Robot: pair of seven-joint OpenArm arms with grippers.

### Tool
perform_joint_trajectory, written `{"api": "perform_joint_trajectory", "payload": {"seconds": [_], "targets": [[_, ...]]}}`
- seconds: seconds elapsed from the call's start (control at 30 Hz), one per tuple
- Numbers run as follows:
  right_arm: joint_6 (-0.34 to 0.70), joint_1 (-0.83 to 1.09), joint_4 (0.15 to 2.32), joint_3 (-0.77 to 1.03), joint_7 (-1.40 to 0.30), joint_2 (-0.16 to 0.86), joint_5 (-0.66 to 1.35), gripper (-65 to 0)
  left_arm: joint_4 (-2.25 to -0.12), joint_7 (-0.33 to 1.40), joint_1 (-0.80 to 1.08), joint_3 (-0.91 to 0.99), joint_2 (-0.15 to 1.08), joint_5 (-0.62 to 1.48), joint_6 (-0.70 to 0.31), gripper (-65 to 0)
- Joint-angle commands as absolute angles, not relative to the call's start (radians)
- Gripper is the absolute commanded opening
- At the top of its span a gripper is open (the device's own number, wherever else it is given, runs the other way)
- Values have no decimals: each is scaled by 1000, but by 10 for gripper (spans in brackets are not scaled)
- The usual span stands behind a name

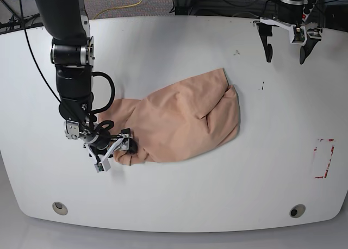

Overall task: Fold the T-shirt properly
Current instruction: 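Reach the right gripper to the crumpled peach T-shirt and grasp its edge, then lift the shirt with the right gripper and drag it toward the robot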

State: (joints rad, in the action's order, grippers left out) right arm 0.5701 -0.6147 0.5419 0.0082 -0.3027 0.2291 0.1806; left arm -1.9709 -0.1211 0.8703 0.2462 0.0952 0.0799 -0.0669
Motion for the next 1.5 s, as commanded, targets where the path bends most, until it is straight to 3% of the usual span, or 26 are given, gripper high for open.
{"api": "perform_joint_trajectory", "payload": {"seconds": [0.0,0.2,0.27,0.53,0.77,1.13,1.47], "targets": [[576,-650,555,10,-309,228,177,-203,-1988,-148,880,248,99,82,-64,-121],[576,-677,556,7,-309,225,176,-571,-1988,-134,862,248,99,82,-65,-121],[576,-684,558,5,-309,225,176,-650,-1988,-96,860,246,99,82,-65,-121],[576,-668,805,5,-446,232,176,-650,-1991,99,786,186,105,85,-77,-119],[576,-585,1179,5,-621,234,174,-650,-1986,191,687,114,108,85,-231,-119],[579,-595,1653,4,-809,237,174,-650,-1975,288,562,15,110,84,-232,-119],[584,-745,1833,2,-871,272,176,-650,-1959,288,536,7,111,84,-232,-119]]}}
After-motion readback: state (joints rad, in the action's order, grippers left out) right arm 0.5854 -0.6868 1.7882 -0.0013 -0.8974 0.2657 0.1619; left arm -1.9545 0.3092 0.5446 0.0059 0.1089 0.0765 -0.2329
